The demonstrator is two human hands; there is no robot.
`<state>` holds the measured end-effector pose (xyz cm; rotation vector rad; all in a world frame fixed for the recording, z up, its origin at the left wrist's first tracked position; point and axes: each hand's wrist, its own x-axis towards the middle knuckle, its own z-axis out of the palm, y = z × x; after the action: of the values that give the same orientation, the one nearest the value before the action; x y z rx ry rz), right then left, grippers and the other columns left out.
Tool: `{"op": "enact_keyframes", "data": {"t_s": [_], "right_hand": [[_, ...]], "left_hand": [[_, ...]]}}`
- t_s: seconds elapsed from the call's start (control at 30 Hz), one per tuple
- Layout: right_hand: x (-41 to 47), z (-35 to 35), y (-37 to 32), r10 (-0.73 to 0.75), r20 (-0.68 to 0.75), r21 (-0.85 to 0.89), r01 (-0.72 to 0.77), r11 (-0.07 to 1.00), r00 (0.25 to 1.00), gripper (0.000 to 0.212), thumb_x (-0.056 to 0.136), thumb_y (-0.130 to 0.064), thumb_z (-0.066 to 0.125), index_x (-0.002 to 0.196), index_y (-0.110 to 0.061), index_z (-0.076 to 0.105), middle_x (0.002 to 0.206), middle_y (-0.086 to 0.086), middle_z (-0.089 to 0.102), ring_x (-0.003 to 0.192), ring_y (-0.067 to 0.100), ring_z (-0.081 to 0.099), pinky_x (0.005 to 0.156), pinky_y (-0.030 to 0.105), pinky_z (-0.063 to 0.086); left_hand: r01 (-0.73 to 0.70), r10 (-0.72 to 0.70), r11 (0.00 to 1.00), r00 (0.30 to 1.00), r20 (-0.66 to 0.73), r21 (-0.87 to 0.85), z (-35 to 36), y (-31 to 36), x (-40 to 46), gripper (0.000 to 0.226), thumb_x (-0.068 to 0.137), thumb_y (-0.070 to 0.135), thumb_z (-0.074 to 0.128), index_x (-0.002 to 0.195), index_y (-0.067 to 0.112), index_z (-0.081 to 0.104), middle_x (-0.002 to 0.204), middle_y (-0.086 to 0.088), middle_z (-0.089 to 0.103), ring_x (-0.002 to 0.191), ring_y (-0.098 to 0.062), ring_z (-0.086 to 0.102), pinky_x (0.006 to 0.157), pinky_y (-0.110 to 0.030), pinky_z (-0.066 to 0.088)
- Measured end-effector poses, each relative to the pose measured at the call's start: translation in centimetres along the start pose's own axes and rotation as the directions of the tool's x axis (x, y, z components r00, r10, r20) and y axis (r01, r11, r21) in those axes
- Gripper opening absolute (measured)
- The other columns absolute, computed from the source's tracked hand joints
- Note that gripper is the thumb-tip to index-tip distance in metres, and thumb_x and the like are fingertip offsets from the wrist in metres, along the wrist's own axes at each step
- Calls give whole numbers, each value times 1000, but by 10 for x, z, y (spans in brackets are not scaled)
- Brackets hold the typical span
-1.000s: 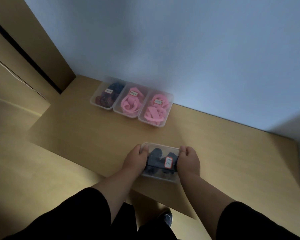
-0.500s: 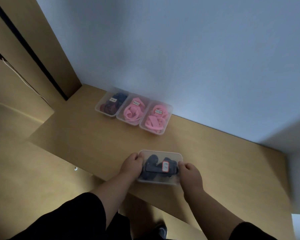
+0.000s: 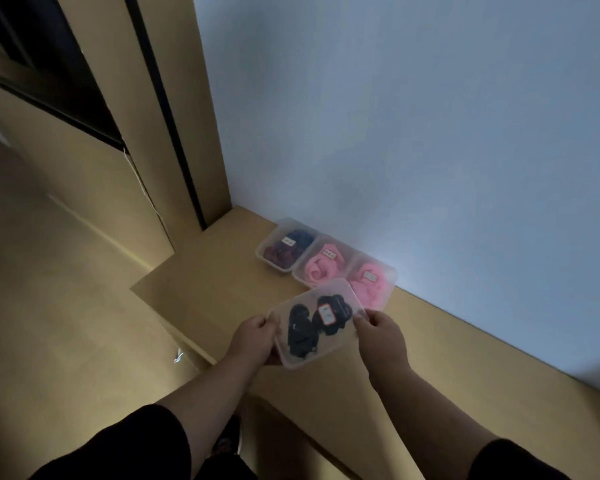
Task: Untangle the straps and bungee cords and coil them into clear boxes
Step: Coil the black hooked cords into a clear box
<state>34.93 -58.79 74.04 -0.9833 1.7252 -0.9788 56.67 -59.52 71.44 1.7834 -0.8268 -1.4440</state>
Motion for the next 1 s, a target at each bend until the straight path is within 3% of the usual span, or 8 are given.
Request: {"op": "enact_keyframes", "data": {"t_s": [0.2, 0.4, 0.53, 0.83, 1.0], "right_hand": [[23, 74, -55, 8, 79, 104, -16, 994, 997, 7, 96, -29, 65, 96, -25, 71, 79, -10, 75, 73, 9, 74, 59, 25, 59], [50, 165, -91, 90, 131, 203, -116, 972, 987, 9, 95, -15, 65, 103, -17, 70, 83, -4, 77, 78, 14, 76, 67, 29, 62], [71, 220, -107, 154, 184, 227, -194, 954, 971, 14, 98, -15, 63, 110, -13, 69, 93, 0, 78, 86, 15, 76, 74, 34, 64], [121, 296, -128, 232, 128, 104, -245, 964, 964, 11, 99, -18, 62, 106, -17, 70, 96, 0, 77, 91, 16, 75, 81, 40, 64], [146, 306, -124, 238, 28, -43, -237, 971, 971, 12, 101, -22, 59, 102, -18, 71, 89, 0, 76, 82, 14, 75, 69, 29, 64]], "left_hand": [[26, -33, 991, 998, -50, -134, -58, 17, 28, 40, 105, 36, 48, 98, 3, 68, 86, -19, 75, 75, -34, 75, 66, -46, 63], [-11, -7, 993, 989, -145, -117, -119, 45, 71, 35, 107, 38, 44, 98, 13, 66, 90, -11, 73, 64, -17, 74, 50, -24, 56], [-7, -11, 991, 991, -131, -137, -153, 65, 110, 31, 107, 37, 43, 102, 15, 64, 95, -10, 72, 70, -18, 74, 50, -22, 55], [34, -50, 983, 995, -88, -181, -188, 94, 199, 19, 105, 37, 46, 93, 29, 58, 91, -11, 74, 67, -18, 75, 54, -28, 58], [61, -71, 982, 996, -50, -177, -180, 101, 233, 21, 104, 37, 48, 90, 27, 59, 82, -9, 75, 65, -20, 75, 54, -30, 59]]}}
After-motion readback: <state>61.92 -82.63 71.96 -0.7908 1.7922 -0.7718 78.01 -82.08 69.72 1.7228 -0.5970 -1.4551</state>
